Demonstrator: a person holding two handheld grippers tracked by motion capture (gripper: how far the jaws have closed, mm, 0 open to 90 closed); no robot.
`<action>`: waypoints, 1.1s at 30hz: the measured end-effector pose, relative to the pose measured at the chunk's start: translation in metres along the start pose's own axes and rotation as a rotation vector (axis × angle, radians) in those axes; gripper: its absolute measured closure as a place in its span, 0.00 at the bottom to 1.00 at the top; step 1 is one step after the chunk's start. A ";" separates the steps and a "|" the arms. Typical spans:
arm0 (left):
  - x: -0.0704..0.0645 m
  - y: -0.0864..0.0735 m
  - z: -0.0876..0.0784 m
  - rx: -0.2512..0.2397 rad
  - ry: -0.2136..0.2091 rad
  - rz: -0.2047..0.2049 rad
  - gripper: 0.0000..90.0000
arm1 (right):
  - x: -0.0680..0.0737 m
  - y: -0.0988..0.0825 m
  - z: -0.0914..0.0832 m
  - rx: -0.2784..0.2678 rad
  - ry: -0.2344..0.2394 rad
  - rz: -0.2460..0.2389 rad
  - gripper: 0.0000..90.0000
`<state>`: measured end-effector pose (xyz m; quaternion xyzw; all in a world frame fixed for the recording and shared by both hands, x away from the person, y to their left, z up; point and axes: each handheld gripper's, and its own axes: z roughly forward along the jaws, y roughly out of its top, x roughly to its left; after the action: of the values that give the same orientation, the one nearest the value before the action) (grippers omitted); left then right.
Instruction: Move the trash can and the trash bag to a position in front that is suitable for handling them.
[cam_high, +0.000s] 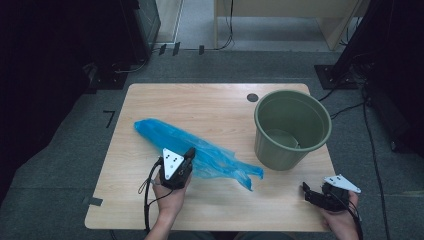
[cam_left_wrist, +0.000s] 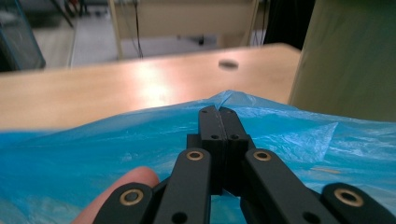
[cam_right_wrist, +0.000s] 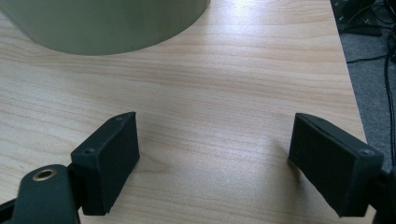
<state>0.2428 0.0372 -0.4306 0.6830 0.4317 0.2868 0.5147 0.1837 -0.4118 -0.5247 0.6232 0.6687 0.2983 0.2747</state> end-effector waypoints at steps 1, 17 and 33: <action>-0.001 0.007 -0.004 -0.028 -0.005 0.000 1.00 | 0.000 0.000 0.000 0.000 0.000 -0.001 0.18; -0.023 0.074 -0.050 -0.432 -0.013 0.044 1.00 | 0.000 0.000 0.000 -0.004 -0.002 -0.003 0.18; -0.050 0.141 -0.076 -0.650 -0.145 0.052 1.00 | 0.000 0.000 0.000 -0.001 0.001 0.001 0.18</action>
<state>0.1971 0.0137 -0.2705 0.5124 0.2622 0.3731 0.7277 0.1837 -0.4119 -0.5248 0.6233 0.6683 0.2993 0.2744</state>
